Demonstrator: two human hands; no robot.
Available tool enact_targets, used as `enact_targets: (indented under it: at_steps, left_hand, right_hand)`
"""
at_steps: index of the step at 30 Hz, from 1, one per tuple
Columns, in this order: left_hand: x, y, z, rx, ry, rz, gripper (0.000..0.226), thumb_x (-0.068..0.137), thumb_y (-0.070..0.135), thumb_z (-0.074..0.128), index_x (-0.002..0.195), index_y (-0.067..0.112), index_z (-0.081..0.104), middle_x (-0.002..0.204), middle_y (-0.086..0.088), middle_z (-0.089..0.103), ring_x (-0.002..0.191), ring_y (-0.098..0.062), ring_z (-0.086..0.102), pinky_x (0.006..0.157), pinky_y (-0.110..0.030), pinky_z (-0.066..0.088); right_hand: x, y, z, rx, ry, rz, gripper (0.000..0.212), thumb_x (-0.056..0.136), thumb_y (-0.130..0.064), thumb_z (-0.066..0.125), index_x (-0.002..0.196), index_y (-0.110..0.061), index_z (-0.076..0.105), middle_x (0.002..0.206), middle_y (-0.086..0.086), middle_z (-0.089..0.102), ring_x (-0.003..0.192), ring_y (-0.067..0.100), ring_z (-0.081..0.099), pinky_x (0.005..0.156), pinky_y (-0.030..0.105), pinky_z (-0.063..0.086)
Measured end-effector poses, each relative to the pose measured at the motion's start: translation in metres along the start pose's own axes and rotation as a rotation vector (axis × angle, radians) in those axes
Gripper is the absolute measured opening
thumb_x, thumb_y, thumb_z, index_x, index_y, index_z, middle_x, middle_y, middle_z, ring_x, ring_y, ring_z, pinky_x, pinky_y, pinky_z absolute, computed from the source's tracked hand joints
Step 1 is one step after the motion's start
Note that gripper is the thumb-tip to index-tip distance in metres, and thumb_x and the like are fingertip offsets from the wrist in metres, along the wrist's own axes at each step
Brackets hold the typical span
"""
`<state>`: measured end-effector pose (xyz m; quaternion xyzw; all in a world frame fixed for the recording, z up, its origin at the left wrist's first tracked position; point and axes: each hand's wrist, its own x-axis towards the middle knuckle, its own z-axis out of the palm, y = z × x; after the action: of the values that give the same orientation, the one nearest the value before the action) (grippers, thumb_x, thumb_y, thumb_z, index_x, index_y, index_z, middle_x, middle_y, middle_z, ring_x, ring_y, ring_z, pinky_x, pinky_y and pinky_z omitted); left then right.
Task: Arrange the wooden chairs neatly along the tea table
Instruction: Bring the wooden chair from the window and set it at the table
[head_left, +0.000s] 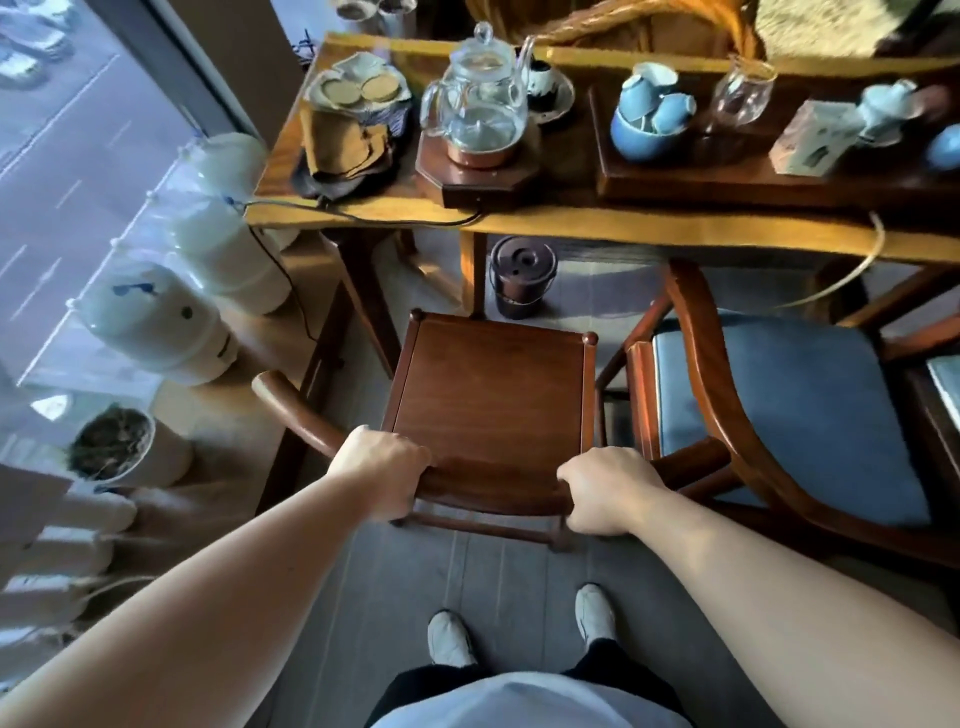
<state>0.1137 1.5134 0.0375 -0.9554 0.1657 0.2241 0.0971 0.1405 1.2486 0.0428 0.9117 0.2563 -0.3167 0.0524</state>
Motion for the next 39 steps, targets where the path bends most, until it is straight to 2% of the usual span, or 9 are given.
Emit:
enact_targets:
  at_steps: [3,7,13,18,21,26,33,36,39]
  left_hand:
    - [0.016,-0.007,-0.003,0.031,0.031,0.024,0.020,0.076,0.024,0.059,0.094,0.033,0.058,0.063,0.010,0.046,0.067,-0.017,0.057,0.065,-0.031,0.035]
    - [0.024,-0.010,0.000,0.023,0.049,0.030,0.014,0.078,0.028,0.063,0.090,0.033,0.058,0.062,0.013,0.046,0.062,-0.014,0.047,0.065,-0.030,0.033]
    - [0.037,0.004,-0.012,-0.078,0.058,0.012,0.011,0.078,0.024,0.062,0.083,0.032,0.056,0.066,0.012,0.053,0.065,-0.012,0.051,0.070,-0.031,0.038]
    - [0.042,0.015,-0.012,-0.117,0.072,0.000,0.012,0.073,0.018,0.057,0.077,0.030,0.057,0.064,0.011,0.055,0.063,-0.010,0.053,0.075,-0.032,0.041]
    - [0.039,0.016,-0.012,-0.100,0.060,0.027,0.009,0.074,0.022,0.059,0.078,0.031,0.057,0.064,0.012,0.054,0.063,-0.009,0.052,0.076,-0.031,0.042]
    - [0.035,0.021,-0.012,-0.074,0.051,0.042,0.009,0.077,0.022,0.058,0.078,0.031,0.055,0.063,0.012,0.052,0.062,-0.011,0.051,0.076,-0.031,0.044]
    - [0.034,0.022,-0.015,-0.065,0.043,0.054,0.014,0.075,0.019,0.057,0.076,0.032,0.050,0.062,0.013,0.048,0.061,-0.011,0.048,0.067,-0.028,0.037]
    - [0.033,0.026,-0.015,-0.071,0.026,0.055,0.014,0.074,0.020,0.059,0.078,0.032,0.052,0.063,0.012,0.051,0.061,-0.011,0.050,0.064,-0.029,0.040]
    - [0.034,0.036,-0.009,-0.081,0.011,0.071,0.017,0.071,0.025,0.067,0.083,0.031,0.056,0.065,0.011,0.056,0.061,-0.009,0.052,0.061,-0.029,0.044]
  right_hand:
    - [0.003,0.004,-0.001,0.019,-0.002,0.016,0.027,0.072,-0.032,0.059,0.098,-0.027,0.063,0.098,0.000,0.068,0.094,0.028,0.063,0.079,0.037,0.053]
    - [0.007,0.009,-0.006,0.013,-0.024,0.000,0.015,0.073,-0.034,0.061,0.085,-0.029,0.054,0.089,0.000,0.064,0.086,0.028,0.063,0.073,0.036,0.054]
    - [0.012,0.031,-0.017,-0.010,-0.038,0.023,0.017,0.071,-0.036,0.064,0.084,-0.028,0.056,0.085,-0.003,0.063,0.079,0.024,0.060,0.068,0.033,0.050]
    - [0.008,0.039,-0.016,0.001,-0.036,0.051,0.033,0.071,-0.031,0.065,0.104,-0.026,0.064,0.099,0.000,0.067,0.089,0.026,0.060,0.070,0.032,0.046]
    - [0.005,0.038,-0.006,0.044,-0.045,0.065,0.031,0.069,-0.031,0.065,0.100,-0.027,0.065,0.097,-0.001,0.067,0.087,0.025,0.060,0.072,0.033,0.048]
    - [-0.003,0.040,0.000,0.016,-0.032,0.034,0.017,0.071,-0.032,0.065,0.085,-0.027,0.057,0.088,-0.002,0.064,0.079,0.024,0.058,0.064,0.032,0.042]
    - [-0.005,0.043,-0.002,-0.036,-0.002,-0.025,0.015,0.072,-0.033,0.063,0.081,-0.027,0.052,0.083,-0.003,0.062,0.077,0.023,0.058,0.065,0.033,0.046]
    - [-0.007,0.047,-0.002,-0.054,-0.015,-0.038,0.017,0.073,-0.036,0.064,0.079,-0.029,0.050,0.080,-0.005,0.061,0.074,0.021,0.056,0.063,0.032,0.043]
    - [-0.012,0.059,0.003,-0.060,-0.027,-0.027,0.019,0.073,-0.041,0.066,0.081,-0.029,0.053,0.075,-0.009,0.059,0.072,0.017,0.056,0.067,0.033,0.051]
